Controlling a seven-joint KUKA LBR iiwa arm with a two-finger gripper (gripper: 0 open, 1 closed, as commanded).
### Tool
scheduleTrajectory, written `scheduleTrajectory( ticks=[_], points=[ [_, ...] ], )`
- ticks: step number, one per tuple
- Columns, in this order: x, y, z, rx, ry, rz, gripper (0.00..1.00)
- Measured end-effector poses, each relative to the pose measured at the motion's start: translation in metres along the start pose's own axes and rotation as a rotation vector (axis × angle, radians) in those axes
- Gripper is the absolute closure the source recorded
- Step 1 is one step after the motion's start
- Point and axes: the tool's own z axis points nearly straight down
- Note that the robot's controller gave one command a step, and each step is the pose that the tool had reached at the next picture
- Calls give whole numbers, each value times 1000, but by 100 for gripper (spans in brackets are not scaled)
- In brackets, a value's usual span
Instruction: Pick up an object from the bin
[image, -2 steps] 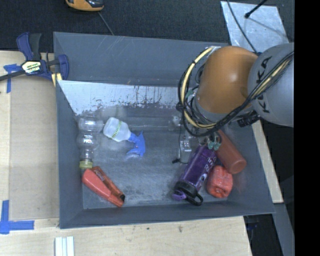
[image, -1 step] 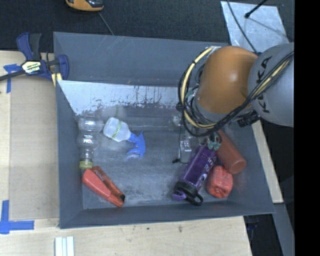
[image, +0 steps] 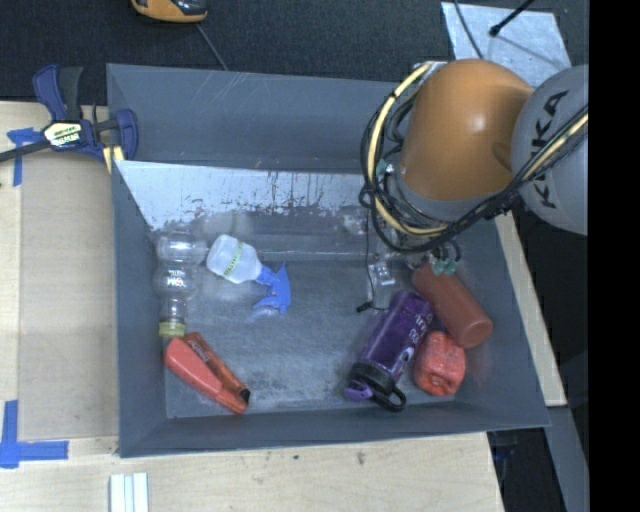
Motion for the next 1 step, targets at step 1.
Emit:
scheduleTrajectory(
  ticks=[1],
  points=[
    [57,-33,16,0,-7,-14,0]
  ],
)
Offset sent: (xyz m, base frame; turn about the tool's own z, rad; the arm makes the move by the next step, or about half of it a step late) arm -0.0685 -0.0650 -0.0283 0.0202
